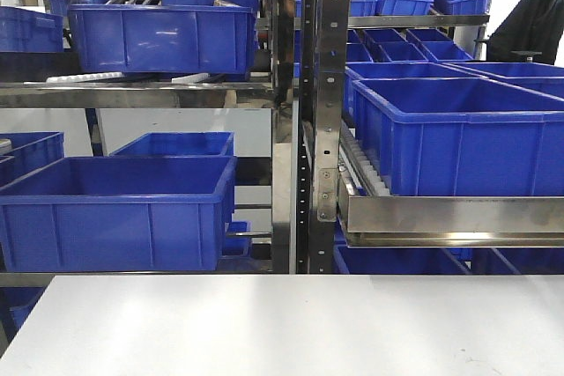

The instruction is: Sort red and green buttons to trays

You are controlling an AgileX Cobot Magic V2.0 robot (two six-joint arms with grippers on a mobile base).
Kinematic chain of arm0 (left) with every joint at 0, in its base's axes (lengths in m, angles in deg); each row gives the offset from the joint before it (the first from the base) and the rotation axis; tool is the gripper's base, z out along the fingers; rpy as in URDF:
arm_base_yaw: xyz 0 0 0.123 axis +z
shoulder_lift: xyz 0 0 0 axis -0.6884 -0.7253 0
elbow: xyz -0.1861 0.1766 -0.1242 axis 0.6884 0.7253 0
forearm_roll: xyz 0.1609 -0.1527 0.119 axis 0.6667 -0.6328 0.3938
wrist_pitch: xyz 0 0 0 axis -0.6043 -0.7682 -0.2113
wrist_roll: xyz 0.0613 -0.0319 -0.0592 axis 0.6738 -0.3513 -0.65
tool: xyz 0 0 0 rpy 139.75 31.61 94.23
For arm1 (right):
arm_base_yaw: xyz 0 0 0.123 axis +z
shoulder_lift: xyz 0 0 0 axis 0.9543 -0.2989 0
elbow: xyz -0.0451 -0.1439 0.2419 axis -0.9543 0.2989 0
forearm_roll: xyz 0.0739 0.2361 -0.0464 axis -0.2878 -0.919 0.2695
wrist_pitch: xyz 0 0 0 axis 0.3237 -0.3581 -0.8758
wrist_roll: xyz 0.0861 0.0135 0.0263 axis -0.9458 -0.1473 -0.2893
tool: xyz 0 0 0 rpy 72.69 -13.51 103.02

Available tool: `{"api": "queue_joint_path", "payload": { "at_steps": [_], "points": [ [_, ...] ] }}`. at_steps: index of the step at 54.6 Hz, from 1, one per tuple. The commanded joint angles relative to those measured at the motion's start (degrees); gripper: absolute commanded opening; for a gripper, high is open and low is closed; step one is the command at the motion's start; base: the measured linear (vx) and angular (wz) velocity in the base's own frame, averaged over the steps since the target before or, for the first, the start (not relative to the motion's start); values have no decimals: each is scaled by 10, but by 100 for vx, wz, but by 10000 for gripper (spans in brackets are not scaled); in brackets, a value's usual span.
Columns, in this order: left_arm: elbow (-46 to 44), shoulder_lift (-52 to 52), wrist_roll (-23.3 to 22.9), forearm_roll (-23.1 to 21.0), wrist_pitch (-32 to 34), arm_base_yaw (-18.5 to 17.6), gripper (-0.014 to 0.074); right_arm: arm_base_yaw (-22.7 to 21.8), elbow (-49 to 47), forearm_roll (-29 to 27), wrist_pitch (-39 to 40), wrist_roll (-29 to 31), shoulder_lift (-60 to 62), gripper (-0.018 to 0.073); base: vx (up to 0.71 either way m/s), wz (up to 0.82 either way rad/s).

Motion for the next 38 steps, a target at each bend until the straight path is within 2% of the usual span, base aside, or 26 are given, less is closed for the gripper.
{"api": "queue_joint_path", "payload": {
  "at_steps": [1,19,25,30,33,38],
  "points": [
    [-12,9,-3,0,46,1,-6,-2,7,2,48,0,6,-9,0,0],
    [-13,9,-3,0,76,1,-6,-2,7,13,60,1,6,-9,0,0],
    [-23,9,-18,-5,116,1,-6,-2,7,15,121,1,6,-9,0,0],
    [-47,8,-12,-1,141,1,-4,-2,-3,14,183,0,5,-9,0,0],
    [-70,7,-9,6,139,1,-3,-2,-26,14,178,0,2,-9,0,0],
    [-119,-9,-9,30,122,1,-3,-2,-86,15,120,0,-30,-9,0,0]
  ]
}}
